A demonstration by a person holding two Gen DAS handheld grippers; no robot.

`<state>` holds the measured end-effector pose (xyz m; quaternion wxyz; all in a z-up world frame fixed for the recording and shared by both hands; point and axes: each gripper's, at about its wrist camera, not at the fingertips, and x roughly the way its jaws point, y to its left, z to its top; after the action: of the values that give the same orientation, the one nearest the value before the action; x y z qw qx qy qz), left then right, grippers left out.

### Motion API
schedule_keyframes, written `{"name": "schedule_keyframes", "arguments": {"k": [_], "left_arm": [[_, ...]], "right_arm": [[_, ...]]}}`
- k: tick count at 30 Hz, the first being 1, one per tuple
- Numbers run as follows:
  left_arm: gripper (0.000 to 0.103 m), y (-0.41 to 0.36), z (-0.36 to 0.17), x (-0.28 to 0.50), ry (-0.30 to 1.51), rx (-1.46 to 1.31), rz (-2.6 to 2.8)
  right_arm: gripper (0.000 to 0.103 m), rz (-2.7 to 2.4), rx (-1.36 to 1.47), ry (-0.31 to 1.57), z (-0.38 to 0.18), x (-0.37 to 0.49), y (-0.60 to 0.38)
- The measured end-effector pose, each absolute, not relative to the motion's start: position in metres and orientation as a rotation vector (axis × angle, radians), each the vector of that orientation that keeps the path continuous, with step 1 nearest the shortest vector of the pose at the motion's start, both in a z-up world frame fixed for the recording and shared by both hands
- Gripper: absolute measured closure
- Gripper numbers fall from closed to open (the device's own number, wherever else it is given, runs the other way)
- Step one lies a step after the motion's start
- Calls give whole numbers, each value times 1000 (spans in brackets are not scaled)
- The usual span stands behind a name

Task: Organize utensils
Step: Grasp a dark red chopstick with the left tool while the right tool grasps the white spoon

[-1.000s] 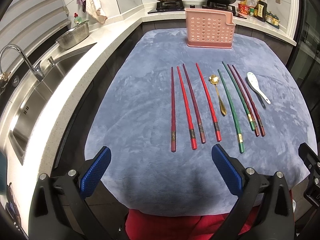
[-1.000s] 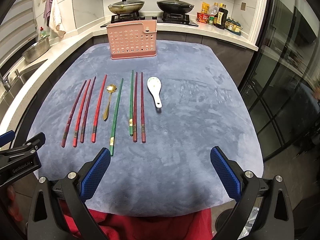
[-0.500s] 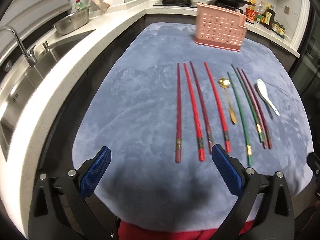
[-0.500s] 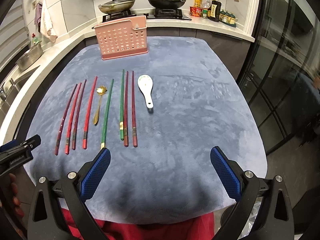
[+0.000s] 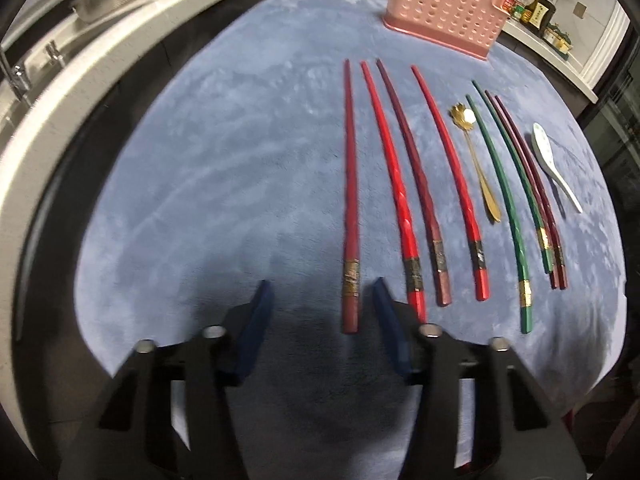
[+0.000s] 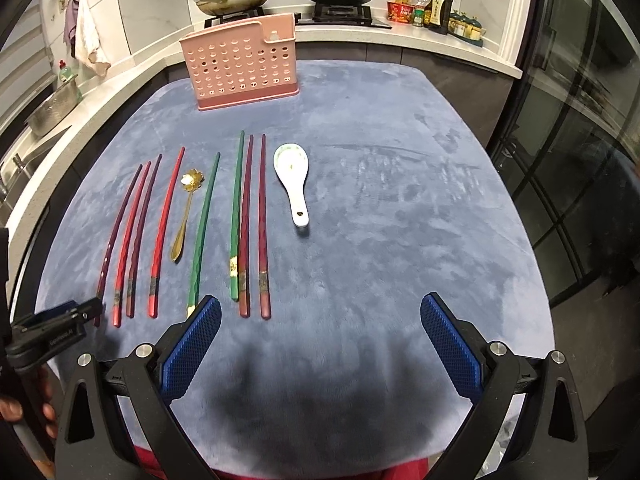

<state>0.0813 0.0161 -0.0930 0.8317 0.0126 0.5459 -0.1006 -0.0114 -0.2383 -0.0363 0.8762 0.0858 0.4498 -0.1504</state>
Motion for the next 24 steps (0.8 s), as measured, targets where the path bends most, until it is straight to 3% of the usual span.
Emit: {"name": "schedule_keyframes", "arguments": {"k": [2,4,6,17,20,24], "left_arm": [[70,14,-95,81,1155,37,-215],[86,13,-95,81,1154,36,-227],[95,13,-95,81,1157,26,-245],[96,8,-97,88,1172,40,-249],[96,6,-98,88,1173,49,-246],[96,6,-98,88,1174,52,-246]], "right_arm": [[9,-308,180,943,-40,-4,-240],[15,-299,179,943,-42,4,-242],[22,-285,191,942,-44,12,-245],[69,-218,304,921,-51,70,-272],[79,-197,361,936,-60,84,-282],[83,-171,381,959,-72,93,-285]]}}
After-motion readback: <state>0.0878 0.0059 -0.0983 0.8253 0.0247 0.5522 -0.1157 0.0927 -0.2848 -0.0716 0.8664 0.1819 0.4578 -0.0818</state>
